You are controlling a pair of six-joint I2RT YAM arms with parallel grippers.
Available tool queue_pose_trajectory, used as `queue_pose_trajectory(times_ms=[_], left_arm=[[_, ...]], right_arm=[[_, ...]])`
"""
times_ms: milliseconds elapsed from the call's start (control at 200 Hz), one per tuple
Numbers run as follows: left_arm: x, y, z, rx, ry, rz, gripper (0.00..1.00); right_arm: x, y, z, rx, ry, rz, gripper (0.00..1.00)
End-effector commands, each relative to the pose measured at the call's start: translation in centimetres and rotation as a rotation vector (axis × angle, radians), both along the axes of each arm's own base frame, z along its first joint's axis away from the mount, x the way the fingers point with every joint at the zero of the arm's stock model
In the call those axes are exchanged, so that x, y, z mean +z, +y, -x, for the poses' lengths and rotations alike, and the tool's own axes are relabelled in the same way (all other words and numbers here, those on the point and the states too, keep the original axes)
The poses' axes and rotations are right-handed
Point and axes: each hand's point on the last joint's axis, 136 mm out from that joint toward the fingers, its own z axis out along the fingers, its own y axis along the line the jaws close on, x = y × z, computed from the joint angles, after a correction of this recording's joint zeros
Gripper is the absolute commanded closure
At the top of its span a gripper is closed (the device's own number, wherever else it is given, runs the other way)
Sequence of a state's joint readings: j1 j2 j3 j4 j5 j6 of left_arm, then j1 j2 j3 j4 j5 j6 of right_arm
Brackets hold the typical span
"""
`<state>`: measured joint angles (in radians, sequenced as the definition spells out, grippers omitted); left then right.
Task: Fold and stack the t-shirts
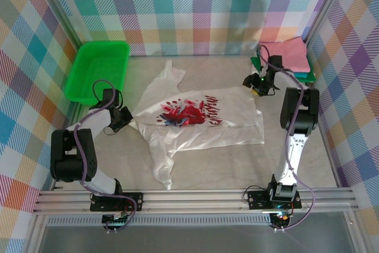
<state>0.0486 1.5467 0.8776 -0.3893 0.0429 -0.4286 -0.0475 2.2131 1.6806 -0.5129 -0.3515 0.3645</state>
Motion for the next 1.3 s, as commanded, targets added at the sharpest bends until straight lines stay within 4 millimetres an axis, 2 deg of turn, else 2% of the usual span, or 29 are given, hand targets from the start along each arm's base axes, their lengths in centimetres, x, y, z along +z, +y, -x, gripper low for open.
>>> queue_pose_trajectory(times_ms=[0, 50, 145, 190, 250, 330, 455, 525, 720, 750, 815, 905, 1055, 1110, 1200, 1295], left_arm=[[-0.1, 0.7, -0.2, 0.009, -0.002, -0.006, 1.0], [-0.2, 0.7, -0.2, 0.009, -0.002, -0.005, 1.0], [-0.1, 0.5, -0.3, 0.011, -0.004, 0.003, 1.0], [0.0, 0.5, -0.3, 0.011, -0.006, 0.006, 1.0], [0.4, 0.6, -0.5, 0.014, -0.019, 0.005, 1.0], [1.1, 0.4, -0.8, 0.013, -0.041, 0.013, 1.0], [2.1, 0.0, -1.7, 0.0, -0.069, 0.035, 1.0], [2.5, -0.3, -2.2, -0.013, -0.081, 0.048, 1.0], [4.5, -1.0, -4.0, -0.043, -0.125, 0.055, 1.0], [4.8, -1.1, -4.3, -0.048, -0.133, 0.054, 0.9], [5.8, -1.3, -5.0, -0.062, -0.15, 0.062, 0.69], [8.4, -2.0, -6.5, -0.09, -0.202, 0.07, 0.52], [13.5, -4.4, -10.0, -0.201, -0.296, 0.012, 0.38], [14.6, -5.9, -11.8, -0.273, -0.306, -0.02, 0.39], [14.6, -8.9, -14.8, -0.4, -0.272, -0.089, 0.37], [12.5, -12.2, -17.8, -0.51, -0.209, -0.178, 0.35]], right_arm=[[-1.4, 0.9, 0.3, 0.047, 0.053, 0.034, 0.51], [-1.5, 1.4, -0.1, 0.05, 0.045, 0.031, 0.59], [-0.9, 1.7, -0.8, 0.044, 0.031, 0.037, 0.81], [0.0, 1.8, -1.1, 0.04, 0.008, 0.037, 0.89], [1.5, 1.9, -1.6, 0.033, -0.032, 0.034, 0.92], [4.5, 1.8, -2.3, 0.021, -0.101, 0.039, 1.0], [9.4, 1.5, -3.0, 0.005, -0.226, 0.054, 1.0], [11.6, 1.2, -3.3, -0.012, -0.279, 0.073, 1.0], [15.9, 0.5, -4.4, -0.031, -0.4, 0.11, 1.0], [16.2, 0.4, -4.7, -0.033, -0.408, 0.119, 1.0], [16.4, 0.2, -5.2, -0.042, -0.397, 0.123, 1.0], [16.1, 0.2, -5.5, -0.061, -0.374, 0.114, 1.0], [14.5, -0.5, -4.3, -0.117, -0.308, 0.125, 1.0], [13.9, -0.9, -3.3, -0.141, -0.282, 0.134, 1.0], [13.1, -0.9, -1.9, -0.159, -0.272, 0.122, 1.0], [12.8, -0.7, -0.7, -0.157, -0.261, 0.103, 1.0]])
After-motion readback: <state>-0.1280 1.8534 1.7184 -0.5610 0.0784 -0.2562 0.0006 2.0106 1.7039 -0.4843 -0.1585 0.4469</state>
